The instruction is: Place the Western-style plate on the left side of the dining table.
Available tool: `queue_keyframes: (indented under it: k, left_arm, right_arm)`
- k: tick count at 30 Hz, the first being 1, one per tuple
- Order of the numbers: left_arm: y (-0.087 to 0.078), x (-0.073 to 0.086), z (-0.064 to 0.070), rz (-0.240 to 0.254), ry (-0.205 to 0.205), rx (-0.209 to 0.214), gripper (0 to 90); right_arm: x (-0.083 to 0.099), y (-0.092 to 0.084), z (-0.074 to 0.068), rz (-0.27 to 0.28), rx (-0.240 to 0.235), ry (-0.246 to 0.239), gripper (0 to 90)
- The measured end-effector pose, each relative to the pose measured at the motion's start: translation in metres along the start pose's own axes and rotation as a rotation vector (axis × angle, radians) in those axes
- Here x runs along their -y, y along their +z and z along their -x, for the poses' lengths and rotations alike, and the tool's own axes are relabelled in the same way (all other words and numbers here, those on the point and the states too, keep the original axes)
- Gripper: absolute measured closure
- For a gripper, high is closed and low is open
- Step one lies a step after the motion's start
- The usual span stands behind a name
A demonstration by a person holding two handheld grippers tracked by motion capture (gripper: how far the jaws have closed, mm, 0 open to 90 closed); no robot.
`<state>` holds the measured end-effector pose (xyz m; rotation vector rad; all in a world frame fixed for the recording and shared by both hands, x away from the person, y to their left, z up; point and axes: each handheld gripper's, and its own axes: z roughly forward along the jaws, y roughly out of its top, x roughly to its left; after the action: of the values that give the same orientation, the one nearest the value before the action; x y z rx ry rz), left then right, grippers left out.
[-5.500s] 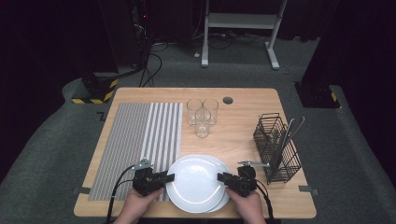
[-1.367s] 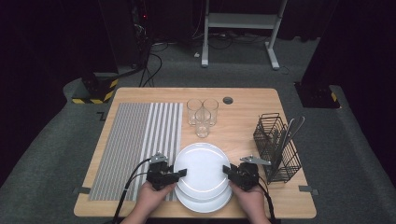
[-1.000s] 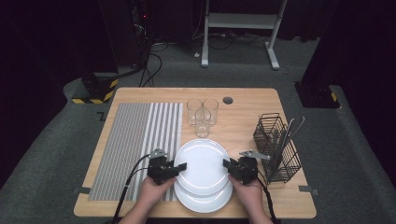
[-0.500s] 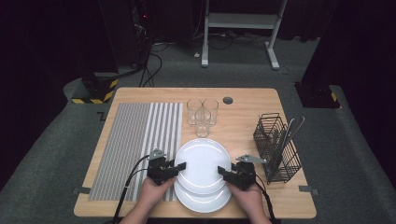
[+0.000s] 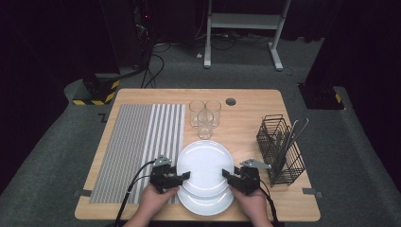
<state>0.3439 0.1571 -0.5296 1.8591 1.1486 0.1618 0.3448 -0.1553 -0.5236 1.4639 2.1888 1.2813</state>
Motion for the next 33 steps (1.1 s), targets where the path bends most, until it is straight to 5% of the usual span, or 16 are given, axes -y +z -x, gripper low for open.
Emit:
queue_keyframes:
  k: [9, 19, 33]
  left_arm:
    - [0.003, 0.001, 0.001, 0.012, 0.014, 0.016, 42.3]
    - [-0.004, -0.004, 0.004, 0.053, 0.021, -0.006, 51.6]
    - [-0.011, -0.011, 0.005, 0.138, 0.010, -0.010, 59.9]
  right_arm:
    - [-0.002, 0.000, 0.004, 0.007, -0.017, -0.012, 55.0]
    - [-0.003, 0.001, 0.003, 0.024, 0.033, 0.010, 57.7]
    - [-0.007, -0.013, 0.003, 0.150, 0.015, 0.052, 71.0]
